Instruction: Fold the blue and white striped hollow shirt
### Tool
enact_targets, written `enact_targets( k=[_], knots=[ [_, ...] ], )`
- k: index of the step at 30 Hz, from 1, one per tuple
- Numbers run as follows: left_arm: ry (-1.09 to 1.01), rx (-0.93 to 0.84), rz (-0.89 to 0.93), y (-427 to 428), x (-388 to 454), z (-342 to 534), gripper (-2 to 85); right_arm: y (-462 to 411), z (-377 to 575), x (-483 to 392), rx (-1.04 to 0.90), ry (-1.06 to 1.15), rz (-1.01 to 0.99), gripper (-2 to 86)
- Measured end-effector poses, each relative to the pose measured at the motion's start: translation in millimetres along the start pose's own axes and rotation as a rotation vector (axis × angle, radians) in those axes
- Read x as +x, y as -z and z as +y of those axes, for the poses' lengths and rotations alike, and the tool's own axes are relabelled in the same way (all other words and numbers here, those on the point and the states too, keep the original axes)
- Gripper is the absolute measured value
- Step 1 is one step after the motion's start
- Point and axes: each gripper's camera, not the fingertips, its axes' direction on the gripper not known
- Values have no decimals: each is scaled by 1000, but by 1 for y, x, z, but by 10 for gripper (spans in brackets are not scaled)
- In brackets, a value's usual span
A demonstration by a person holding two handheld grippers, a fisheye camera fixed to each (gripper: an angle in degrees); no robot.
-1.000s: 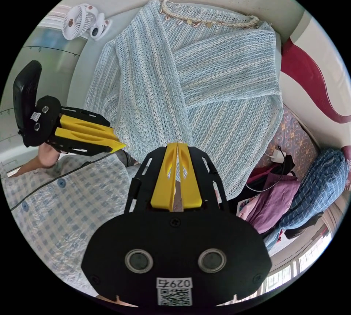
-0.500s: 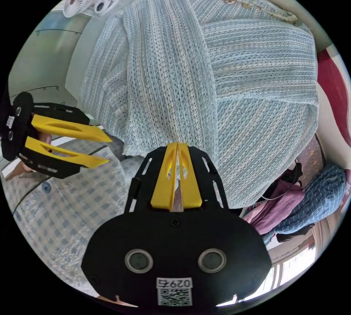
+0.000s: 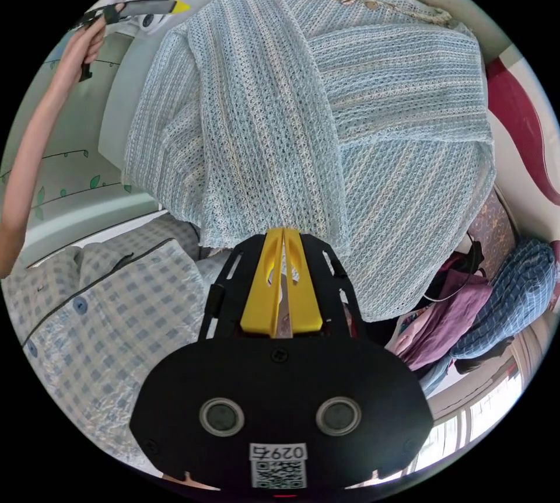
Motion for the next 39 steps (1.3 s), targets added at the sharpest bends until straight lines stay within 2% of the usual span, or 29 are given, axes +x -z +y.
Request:
enact_targets(
  k=[2,5,9,12,17,19,23,27,31,32,39],
  knots=[
    [0,-99,10,-24,0,-16,166,-4,3,5,5,-18,-6,-5],
    [-14,-104,44,-29,0,-12,143,-13,4,13,6,-19,-18,-5],
    [50,-65,3,-20,-19,9,9,-24,5,23,7,0,-71,-5],
    [23,-111,56,-14,-27,21,7,-26,7,32,-30,25,-80,-5],
    [3,62,62,56,-14,89,118,-4,49,78,76,-41,-68,-6],
    [-2,93,80,69,-6,125,133,-1,69,105,99,-78,-122,-6],
    [30,-10,58,55,8,210,138,0,115,164,151,-143,-253,-5],
    [120,-77,107,38,14,261,114,8,128,182,153,-126,-85,-5],
    [248,-35,184,42,21,292,40,19,129,181,182,-23,91,-5],
    [278,-34,183,44,25,297,5,21,130,181,189,6,106,-5],
    [409,-114,162,42,40,320,-8,5,140,211,127,90,4,-4]
  ],
)
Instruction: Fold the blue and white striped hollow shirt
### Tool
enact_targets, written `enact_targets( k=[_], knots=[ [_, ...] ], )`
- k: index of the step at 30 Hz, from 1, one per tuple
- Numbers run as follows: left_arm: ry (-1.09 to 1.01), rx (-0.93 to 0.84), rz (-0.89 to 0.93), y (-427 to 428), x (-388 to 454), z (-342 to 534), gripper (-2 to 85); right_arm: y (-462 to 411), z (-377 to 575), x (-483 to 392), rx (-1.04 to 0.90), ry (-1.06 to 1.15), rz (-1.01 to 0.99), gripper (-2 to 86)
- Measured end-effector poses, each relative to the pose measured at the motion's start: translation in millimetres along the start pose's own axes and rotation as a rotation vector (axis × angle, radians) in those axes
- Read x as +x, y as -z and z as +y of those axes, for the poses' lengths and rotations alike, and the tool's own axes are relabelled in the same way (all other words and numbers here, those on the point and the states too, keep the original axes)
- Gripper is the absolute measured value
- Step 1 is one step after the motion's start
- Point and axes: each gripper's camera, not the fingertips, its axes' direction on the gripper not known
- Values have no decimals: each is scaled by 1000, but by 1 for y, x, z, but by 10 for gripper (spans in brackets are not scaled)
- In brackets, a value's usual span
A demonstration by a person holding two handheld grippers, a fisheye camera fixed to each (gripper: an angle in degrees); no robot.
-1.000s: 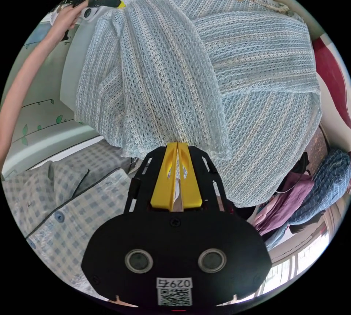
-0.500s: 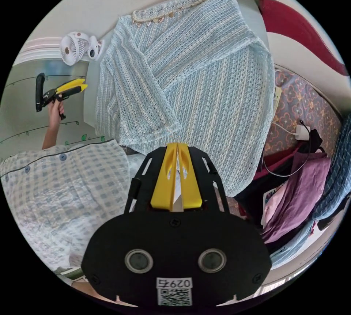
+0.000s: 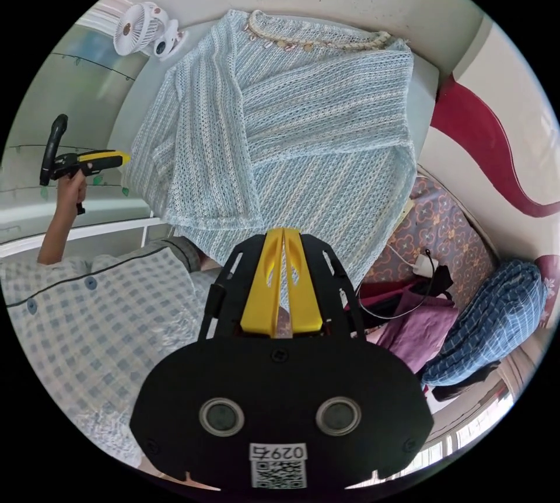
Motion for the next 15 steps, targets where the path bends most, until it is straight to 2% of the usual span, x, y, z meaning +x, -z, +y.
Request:
enact_targets(
  k=[6,11,15],
  knots=[
    [41,61,65,5,-52,60,4,-22,84,66,-14,-136,-201,6],
    [44,18,80,-6,-114,102,135,-47,174,122,7,-422,-260,79],
    [18,20,253,-27,-147,107,160,-62,194,143,107,-487,-368,110]
  ],
)
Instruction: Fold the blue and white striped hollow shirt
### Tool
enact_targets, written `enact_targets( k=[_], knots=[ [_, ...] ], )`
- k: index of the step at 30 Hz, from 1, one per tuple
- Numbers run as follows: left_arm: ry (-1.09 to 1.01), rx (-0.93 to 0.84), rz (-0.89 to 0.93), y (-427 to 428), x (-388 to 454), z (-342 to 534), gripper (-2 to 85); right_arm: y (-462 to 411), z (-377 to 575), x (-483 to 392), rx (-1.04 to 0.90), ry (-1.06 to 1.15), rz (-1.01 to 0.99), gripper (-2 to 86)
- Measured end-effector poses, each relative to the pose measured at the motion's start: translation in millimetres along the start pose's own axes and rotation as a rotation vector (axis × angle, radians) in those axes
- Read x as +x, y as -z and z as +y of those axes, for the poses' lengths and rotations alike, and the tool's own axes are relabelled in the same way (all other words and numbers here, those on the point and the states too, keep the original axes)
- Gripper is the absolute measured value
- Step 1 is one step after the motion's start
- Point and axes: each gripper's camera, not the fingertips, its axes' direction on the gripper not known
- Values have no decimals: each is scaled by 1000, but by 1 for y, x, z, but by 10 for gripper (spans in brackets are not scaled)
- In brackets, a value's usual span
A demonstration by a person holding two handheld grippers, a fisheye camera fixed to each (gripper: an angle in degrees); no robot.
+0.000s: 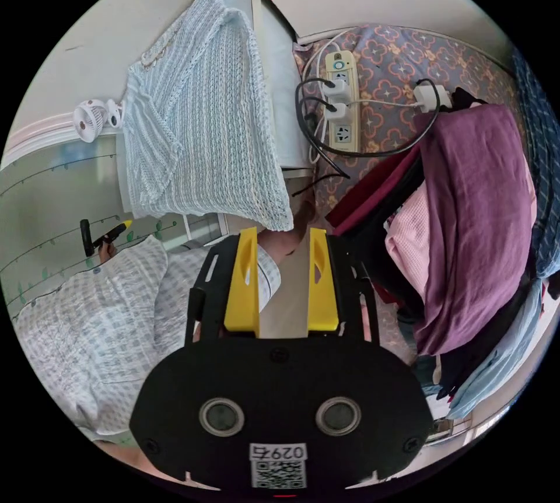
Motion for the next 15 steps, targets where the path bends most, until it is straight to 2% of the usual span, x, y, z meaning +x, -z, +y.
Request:
enact_targets(
  k=[2,6,9,11,15],
  knots=[
    [-21,-24,77,-12,-15,-7,163,-6,-6,12,23,-4,-90,105],
    [-59,-18,76,-17,-24,-17,153,-15,-4,14,33,43,-151,61],
    [-92,-90,65,-23,-23,-19,88,-10,12,11,98,13,-118,26],
    [-159,-103,18,-19,-13,-7,2,-2,32,7,169,-20,-128,16],
    [-219,-139,-63,-12,-4,24,-8,0,67,4,188,-56,-129,10]
  ],
)
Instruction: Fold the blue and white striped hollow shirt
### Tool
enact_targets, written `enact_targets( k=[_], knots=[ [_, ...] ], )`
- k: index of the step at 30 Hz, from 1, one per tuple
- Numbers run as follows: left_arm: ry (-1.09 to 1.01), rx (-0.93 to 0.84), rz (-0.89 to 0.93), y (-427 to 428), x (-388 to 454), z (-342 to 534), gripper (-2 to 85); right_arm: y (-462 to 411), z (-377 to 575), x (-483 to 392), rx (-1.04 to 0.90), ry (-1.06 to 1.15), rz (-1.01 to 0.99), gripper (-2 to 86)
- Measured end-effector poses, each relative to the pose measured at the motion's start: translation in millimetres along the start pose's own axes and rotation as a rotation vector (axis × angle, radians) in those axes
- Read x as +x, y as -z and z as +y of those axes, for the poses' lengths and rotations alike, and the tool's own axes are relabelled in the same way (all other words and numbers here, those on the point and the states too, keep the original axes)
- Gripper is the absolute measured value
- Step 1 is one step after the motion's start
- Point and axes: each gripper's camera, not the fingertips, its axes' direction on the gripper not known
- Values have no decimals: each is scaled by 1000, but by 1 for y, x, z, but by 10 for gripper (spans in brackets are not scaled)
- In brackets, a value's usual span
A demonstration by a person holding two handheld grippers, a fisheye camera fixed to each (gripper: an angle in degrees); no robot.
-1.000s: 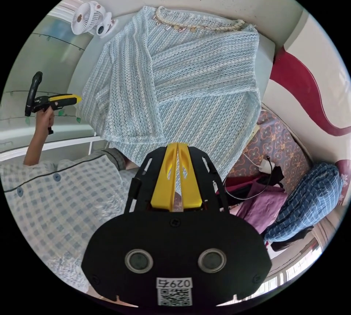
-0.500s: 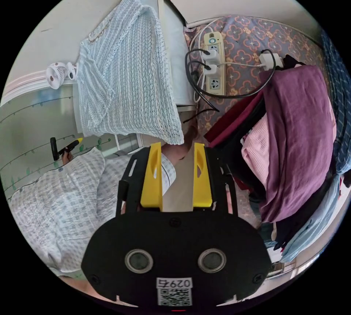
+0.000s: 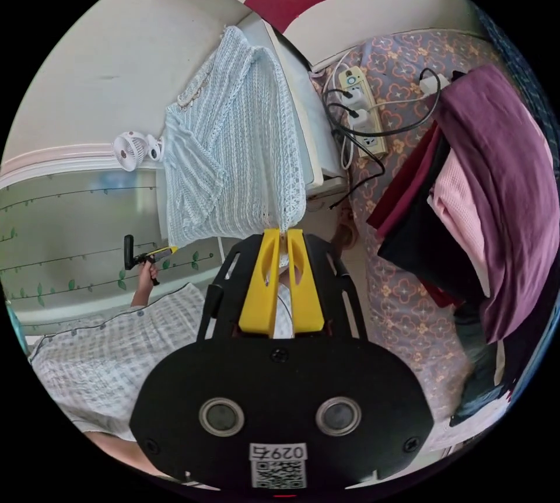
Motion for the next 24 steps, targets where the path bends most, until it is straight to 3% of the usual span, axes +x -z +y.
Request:
enact_targets(
  k=[4,9,15,18,20,24],
  knots=[
    [-27,-51,-78,11,12,30,-9,0,36,-4,-34,-33,-70,8],
    [-89,28,-171,73,33,9,-9,32,21,-31,112,8,-255,8],
    [-207,210,-375,183,72,-142,0,66,-120,-93,175,111,-197,13],
    [-69,46,-374,176,57,-254,45,45,-221,-103,65,84,-90,24],
    [31,-96,-385,148,41,-301,156,11,-274,-105,-103,40,-92,52],
    [63,3,-401,131,35,-292,219,-11,-275,-130,-63,123,29,81]
  ],
)
